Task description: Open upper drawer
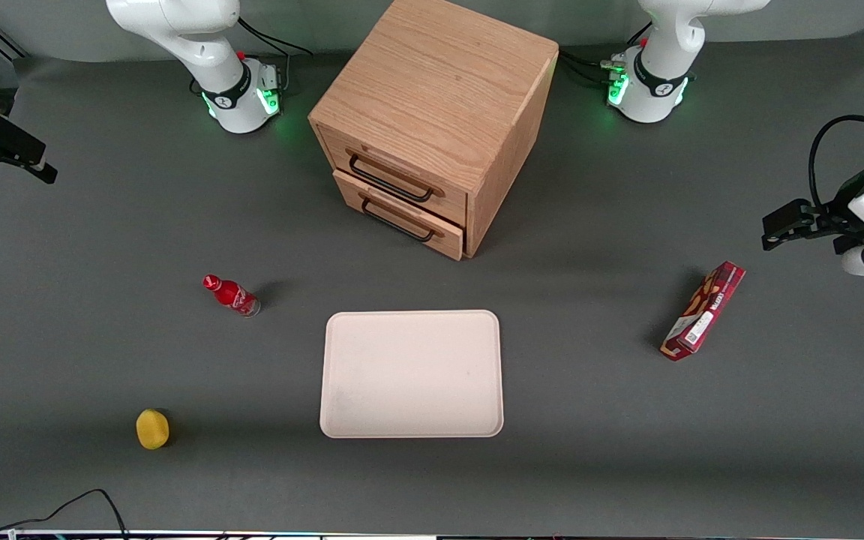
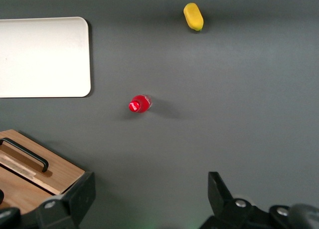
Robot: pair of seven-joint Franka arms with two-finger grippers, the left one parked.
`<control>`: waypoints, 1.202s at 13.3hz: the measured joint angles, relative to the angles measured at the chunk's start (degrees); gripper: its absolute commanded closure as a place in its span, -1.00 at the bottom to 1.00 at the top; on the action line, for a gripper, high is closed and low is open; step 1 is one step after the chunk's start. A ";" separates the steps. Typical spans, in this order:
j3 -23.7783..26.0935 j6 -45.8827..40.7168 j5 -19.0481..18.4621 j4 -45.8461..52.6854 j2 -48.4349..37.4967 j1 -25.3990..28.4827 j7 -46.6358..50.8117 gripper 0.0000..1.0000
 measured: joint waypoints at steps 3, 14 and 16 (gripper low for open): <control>0.10 -0.25 0.00 0.25 -0.01 0.00 0.10 -1.00; 11.48 -1.35 5.66 1.08 2.21 0.41 -0.37 -1.00; 16.15 -1.29 8.51 1.03 4.63 0.52 -0.37 -1.00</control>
